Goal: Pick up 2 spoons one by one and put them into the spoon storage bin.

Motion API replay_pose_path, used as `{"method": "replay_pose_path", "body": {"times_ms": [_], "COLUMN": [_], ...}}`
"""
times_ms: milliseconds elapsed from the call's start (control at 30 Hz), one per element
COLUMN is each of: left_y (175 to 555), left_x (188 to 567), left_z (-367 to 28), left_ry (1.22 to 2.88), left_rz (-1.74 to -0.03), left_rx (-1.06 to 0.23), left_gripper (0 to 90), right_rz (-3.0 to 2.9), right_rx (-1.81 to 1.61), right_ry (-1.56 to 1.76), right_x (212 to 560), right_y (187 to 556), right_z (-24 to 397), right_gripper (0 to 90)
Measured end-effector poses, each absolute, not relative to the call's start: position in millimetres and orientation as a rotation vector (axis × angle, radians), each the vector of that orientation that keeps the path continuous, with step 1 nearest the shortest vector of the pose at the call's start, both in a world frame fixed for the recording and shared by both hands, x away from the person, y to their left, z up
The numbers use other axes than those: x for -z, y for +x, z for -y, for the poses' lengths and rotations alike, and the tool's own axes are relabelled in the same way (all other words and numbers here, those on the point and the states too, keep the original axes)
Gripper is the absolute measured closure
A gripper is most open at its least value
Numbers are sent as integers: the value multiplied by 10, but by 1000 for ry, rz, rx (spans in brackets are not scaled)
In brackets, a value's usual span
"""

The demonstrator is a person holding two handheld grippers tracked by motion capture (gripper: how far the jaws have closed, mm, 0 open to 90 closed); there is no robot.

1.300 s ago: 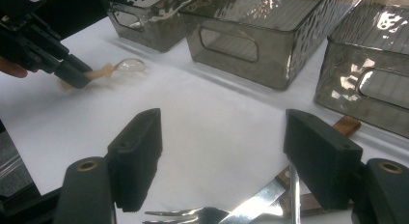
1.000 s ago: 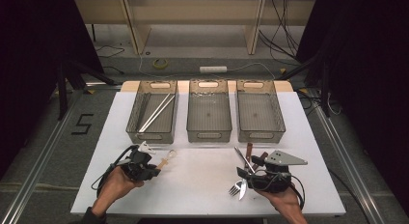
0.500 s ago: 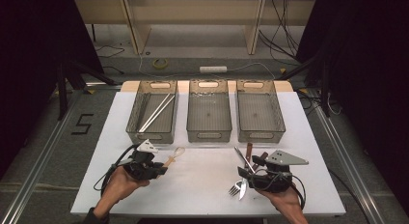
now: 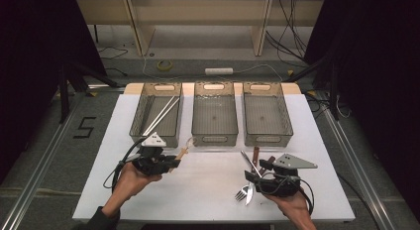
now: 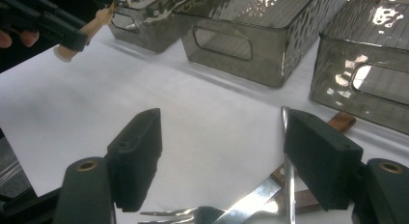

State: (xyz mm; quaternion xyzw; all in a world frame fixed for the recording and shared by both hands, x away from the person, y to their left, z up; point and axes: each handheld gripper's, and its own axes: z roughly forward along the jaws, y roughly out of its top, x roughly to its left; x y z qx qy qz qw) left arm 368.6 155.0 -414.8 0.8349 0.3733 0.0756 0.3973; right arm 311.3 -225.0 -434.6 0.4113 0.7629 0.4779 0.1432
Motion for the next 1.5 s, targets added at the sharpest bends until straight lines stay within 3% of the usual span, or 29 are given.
{"method": "replay_pose_path", "body": {"times_ms": [667, 1500], "left_y": [4250, 4875], "left_x": [3915, 3824], "left_z": [-1174, -799], "left_ry": [2037, 1957], "left_rz": [-929, -1040], "left_rx": [-215, -218], "left_gripper": [747, 746], "right_rz": [-2192, -2186], "right_rx": [-1405, -1409], "right_ry": [1180, 1184], "right_x": [4337, 4328], "right_y": [3104, 3102], "right_z": [2264, 2287], "right_gripper": [283, 283]}}
